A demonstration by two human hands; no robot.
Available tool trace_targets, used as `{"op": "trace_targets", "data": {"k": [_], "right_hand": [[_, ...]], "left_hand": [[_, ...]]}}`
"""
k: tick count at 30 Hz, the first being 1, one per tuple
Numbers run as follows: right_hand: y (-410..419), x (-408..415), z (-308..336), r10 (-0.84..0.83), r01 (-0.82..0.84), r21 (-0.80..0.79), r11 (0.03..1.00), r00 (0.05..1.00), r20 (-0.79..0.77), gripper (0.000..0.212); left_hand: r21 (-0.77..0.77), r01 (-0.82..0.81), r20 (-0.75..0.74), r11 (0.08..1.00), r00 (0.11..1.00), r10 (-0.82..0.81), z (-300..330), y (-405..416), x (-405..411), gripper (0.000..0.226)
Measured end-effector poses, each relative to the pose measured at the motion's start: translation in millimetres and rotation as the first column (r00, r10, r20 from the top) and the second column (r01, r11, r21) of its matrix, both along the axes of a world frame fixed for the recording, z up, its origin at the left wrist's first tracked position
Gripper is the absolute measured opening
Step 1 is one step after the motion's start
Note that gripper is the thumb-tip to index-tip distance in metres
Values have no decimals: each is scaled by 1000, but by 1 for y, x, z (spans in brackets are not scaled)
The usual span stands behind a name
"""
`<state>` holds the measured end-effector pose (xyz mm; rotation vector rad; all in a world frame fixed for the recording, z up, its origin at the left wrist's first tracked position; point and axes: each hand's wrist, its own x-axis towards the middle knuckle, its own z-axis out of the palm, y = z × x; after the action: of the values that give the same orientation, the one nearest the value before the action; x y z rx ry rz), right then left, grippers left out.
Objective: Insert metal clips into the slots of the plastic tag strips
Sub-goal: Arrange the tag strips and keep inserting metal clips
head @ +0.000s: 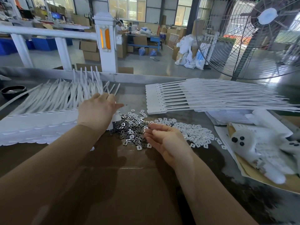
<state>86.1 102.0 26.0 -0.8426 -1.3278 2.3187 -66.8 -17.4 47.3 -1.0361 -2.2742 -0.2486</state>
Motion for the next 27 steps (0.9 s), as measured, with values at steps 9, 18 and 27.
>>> {"op": "trace_targets", "data": {"k": [9,18,27], "right_hand": [[-2,2,0,2,-3,14,1000,1000,6,21],[1,3,1,2,-2,-12,1000,1000,-6,20],[1,-2,6,168,-185,-140,973,978,-126,30]], "left_hand": [[-282,-149,365,948,897,249,-8,-5,-10,76],[65,-123,202,990,973,107,19,5,4,42],[-180,102,-25,978,994,-108,6,13,85,32]]}}
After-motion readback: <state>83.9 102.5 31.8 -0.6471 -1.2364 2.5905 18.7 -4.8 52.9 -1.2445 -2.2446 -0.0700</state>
